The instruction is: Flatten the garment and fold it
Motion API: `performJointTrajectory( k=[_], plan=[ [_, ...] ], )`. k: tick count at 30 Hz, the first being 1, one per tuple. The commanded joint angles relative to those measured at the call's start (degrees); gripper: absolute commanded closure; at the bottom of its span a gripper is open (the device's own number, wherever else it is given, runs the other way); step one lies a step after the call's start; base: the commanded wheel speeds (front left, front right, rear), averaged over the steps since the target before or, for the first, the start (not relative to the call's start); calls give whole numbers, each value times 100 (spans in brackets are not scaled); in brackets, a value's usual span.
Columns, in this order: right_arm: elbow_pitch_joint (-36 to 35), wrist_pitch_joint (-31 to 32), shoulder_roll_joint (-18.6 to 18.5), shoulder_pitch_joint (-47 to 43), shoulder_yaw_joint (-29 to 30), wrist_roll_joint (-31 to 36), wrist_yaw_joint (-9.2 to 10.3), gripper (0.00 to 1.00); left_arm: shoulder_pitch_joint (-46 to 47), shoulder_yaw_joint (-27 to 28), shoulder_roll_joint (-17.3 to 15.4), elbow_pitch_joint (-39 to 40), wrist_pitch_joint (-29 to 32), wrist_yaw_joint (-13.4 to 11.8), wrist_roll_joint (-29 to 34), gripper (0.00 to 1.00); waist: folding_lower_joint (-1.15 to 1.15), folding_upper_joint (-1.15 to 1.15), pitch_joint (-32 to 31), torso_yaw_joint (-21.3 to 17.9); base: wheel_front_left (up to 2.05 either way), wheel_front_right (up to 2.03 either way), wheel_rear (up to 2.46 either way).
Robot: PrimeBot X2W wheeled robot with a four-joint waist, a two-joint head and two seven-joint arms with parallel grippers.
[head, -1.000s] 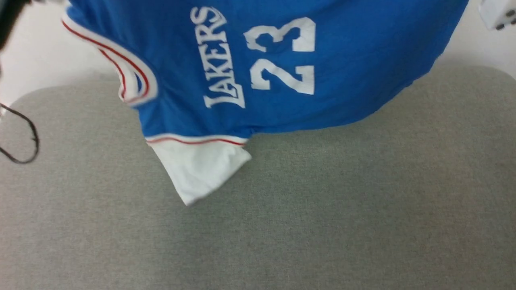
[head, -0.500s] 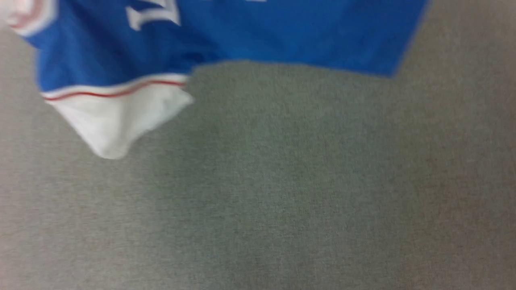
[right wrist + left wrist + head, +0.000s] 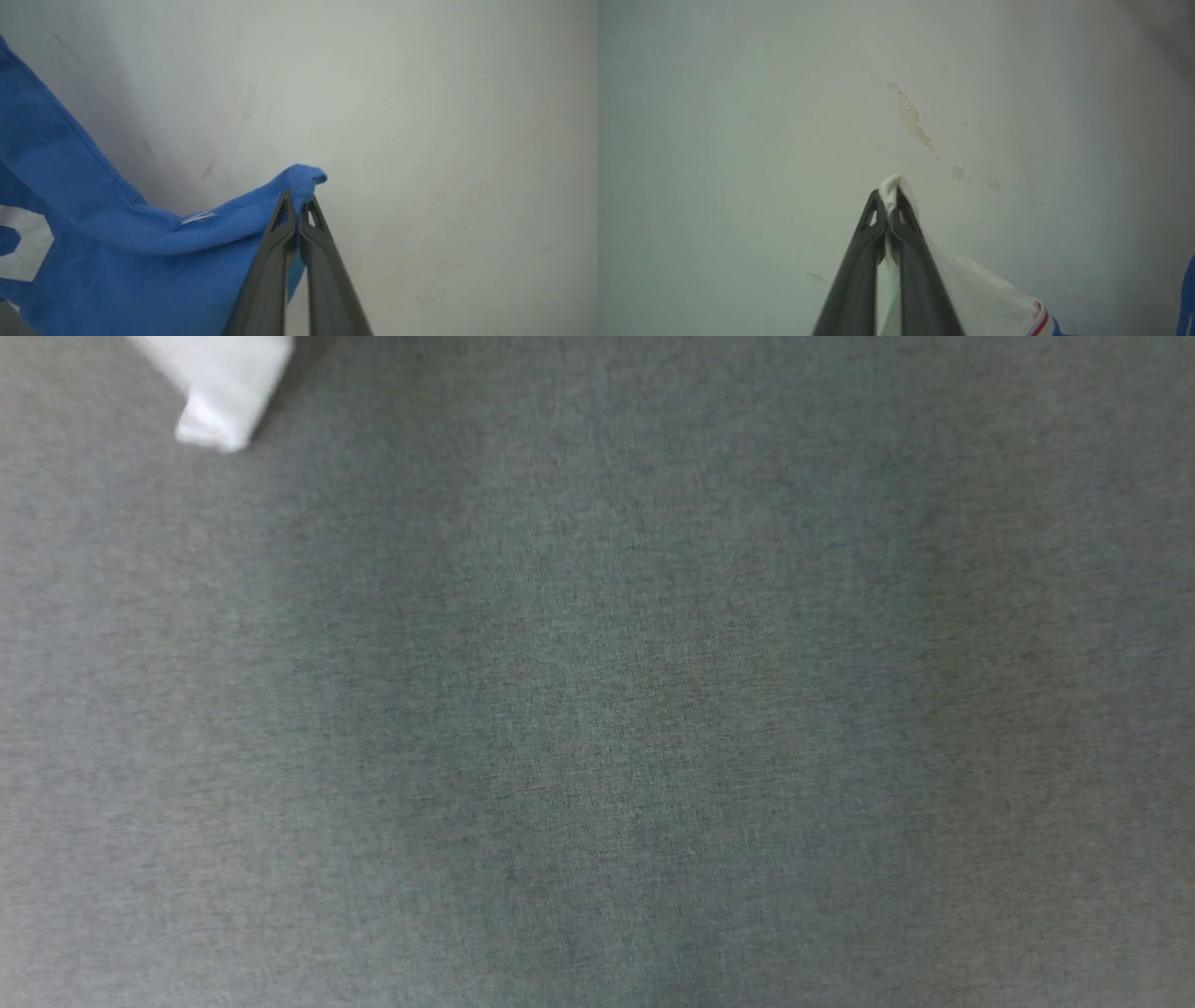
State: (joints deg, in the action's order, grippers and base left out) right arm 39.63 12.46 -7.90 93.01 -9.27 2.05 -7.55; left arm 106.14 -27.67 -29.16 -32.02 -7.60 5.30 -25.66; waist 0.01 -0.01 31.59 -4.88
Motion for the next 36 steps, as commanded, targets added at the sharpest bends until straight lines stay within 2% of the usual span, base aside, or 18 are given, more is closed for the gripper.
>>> performJointTrajectory(
  k=[1, 7, 11, 15, 18, 20, 23, 24, 25, 29, 33, 36],
  plan=[
    [153, -96, -63, 7, 1, 55, 6, 100, -24, -71, -36, -112, -132, 92, -47, 100, -1, 1, 441, 20, 0, 0, 0],
    [504, -414, -230, -190, -173, 41, 6, 100, -605, -325, -140, -248, -482, 198, -331, 100, -1, 1, 695, 152, 0, 0, 0],
    [514, -644, -320, -460, -539, -281, 6, 100, -1171, -568, -272, -7, -601, 214, -572, 100, -1, 1, 697, 243, 0, 0, 0],
    [142, -779, -561, -991, -1027, -865, 6, 100, -2009, -868, -578, 592, -652, 216, -874, 100, -1, 1, 551, 347, 0, 0, 0],
    [-418, -733, -879, -1616, -1252, -1378, 6, 100, -2864, -860, -822, 1169, -677, 171, -1129, 100, -1, 1, 356, 434, 0, 0, 0],
    [-913, -652, -1138, -2125, -1295, -1656, 6, 100, -3485, -783, -947, 1617, -687, 15, -1350, 100, -1, 1, 211, 485, 0, 0, 0],
    [-1737, -475, -1475, -3000, -1192, -1955, 6, 100, -4481, -673, -1181, 2384, -700, -374, -1587, 100, -1, 1, -24, 553, 0, 0, 0],
    [-2278, -349, -1625, -3648, -1040, -2051, 6, 100, -5175, -629, -1329, 2874, -706, -657, -1729, 100, -1, 1, -194, 583, 0, 0, 0],
    [-2530, -277, -1679, -3982, -958, -2073, 6, 100, -5522, -635, -1410, 3099, -708, -790, -1775, 100, -1, 1, -277, 596, 0, 0, 0],
    [-3339, -12, -1793, -5284, -626, -2040, 6, 100, -6874, -877, -1668, 3778, -679, -1242, -1889, 100, -1, 1, -638, 663, 0, 0, 0],
    [-3834, 208, -1708, -6434, -254, -2044, 6, 100, -7922, -1129, -1743, 4065, -598, -1568, -2144, 100, -1, 1, -996, 707, 0, 0, 0],
    [-4013, 321, -1605, -7200, 26, -2050, 6, 100, -8533, -1153, -1680, 4151, -595, -1787, -2502, 100, -1, 1, -1292, 736, 0, 0, 0]
  ],
)
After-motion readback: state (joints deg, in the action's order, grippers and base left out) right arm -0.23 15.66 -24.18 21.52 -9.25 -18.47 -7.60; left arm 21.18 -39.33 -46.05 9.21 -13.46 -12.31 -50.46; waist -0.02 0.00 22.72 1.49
